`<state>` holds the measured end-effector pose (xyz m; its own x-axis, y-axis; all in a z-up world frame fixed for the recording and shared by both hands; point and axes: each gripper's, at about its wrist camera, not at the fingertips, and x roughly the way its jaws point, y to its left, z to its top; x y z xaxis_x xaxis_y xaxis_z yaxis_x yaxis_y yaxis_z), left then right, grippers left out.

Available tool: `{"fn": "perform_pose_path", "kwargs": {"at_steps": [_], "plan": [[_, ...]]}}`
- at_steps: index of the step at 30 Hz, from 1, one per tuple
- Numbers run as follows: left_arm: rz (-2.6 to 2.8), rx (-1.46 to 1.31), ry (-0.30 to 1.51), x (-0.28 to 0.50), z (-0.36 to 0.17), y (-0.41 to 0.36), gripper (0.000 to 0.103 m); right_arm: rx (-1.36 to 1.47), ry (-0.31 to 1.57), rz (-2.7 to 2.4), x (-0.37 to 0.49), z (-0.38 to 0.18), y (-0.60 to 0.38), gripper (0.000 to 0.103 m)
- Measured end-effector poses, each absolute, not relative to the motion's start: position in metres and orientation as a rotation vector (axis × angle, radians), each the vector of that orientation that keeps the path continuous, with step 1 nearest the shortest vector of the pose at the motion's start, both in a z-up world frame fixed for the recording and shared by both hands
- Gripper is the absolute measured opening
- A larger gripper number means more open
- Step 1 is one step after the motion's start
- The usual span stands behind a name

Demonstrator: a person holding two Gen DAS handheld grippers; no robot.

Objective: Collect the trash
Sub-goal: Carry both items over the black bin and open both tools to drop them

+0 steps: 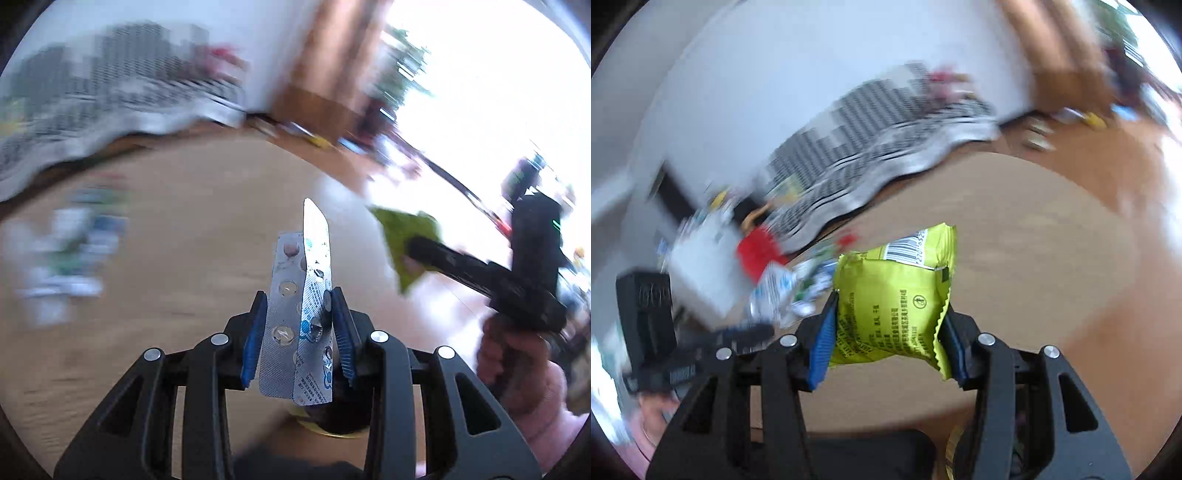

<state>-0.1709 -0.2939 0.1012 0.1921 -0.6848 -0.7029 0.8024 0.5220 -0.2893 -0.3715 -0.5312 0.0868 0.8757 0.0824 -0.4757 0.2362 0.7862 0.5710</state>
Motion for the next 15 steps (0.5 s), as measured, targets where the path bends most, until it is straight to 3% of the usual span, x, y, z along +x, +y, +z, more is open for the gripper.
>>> {"fn": "perform_pose_path", "kwargs": {"at_steps": [6,12,15], "plan": [[-1.201,0.486,1.118,-0.251,0.011,-0.427,0.035,0.825,0.526,-0.231,-0.450,0.031,-0.598,0.050],[-1.110,0.648,1.329,-0.278,-0.101,-0.447,0.034,0.953,0.791,-0.311,-0.458,-0.093,-0.609,0.050],[-1.105,0.691,1.387,-0.279,-0.120,-0.450,0.035,1.062,0.858,-0.293,-0.455,-0.145,-0.604,0.050]]}}
